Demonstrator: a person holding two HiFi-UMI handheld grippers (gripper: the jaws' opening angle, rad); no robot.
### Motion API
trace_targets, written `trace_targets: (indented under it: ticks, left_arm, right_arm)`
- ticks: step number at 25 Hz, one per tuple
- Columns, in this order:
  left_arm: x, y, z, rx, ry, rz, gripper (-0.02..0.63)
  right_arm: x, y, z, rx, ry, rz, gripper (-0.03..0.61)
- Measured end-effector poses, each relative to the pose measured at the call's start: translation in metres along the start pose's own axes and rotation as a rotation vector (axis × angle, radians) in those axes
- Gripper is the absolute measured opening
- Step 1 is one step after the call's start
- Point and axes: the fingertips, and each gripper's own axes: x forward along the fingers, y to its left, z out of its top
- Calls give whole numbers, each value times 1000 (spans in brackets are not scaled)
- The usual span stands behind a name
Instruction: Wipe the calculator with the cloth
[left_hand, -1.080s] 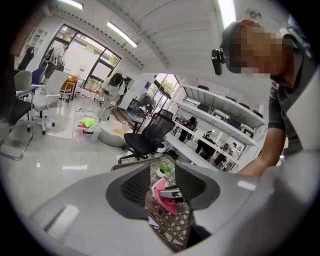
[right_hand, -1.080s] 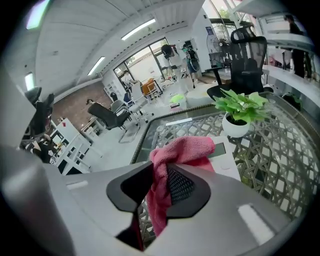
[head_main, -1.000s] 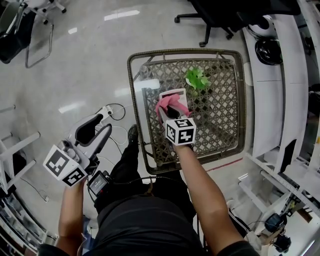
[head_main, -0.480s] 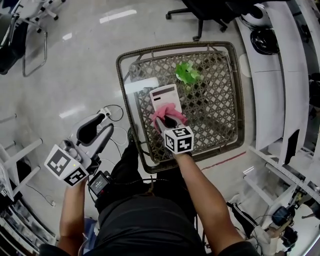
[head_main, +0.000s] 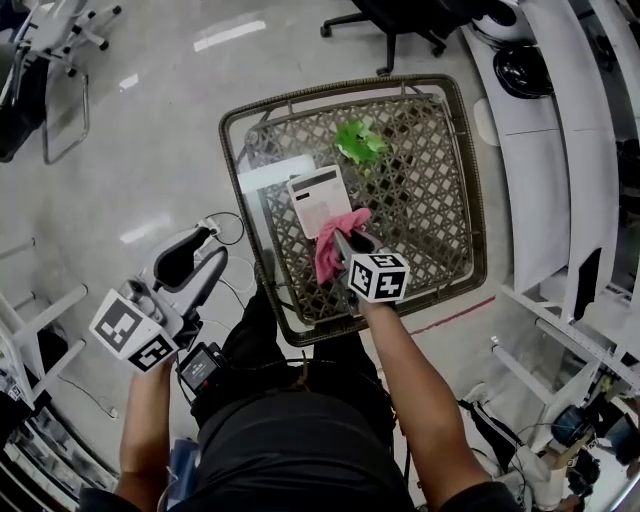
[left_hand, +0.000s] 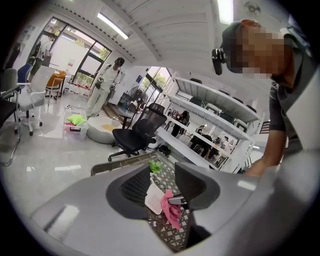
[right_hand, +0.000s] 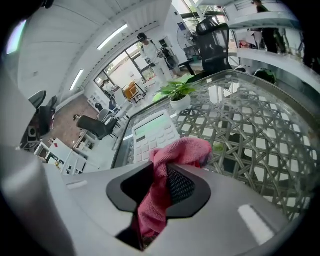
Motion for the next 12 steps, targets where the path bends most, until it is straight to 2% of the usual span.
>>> trace_targets:
  ticks: [12]
  left_arm:
    - [-8,-1,-6,-3,-2,11,195]
  right_arm:
    - [-1,-29,38,55,-63,-49,78]
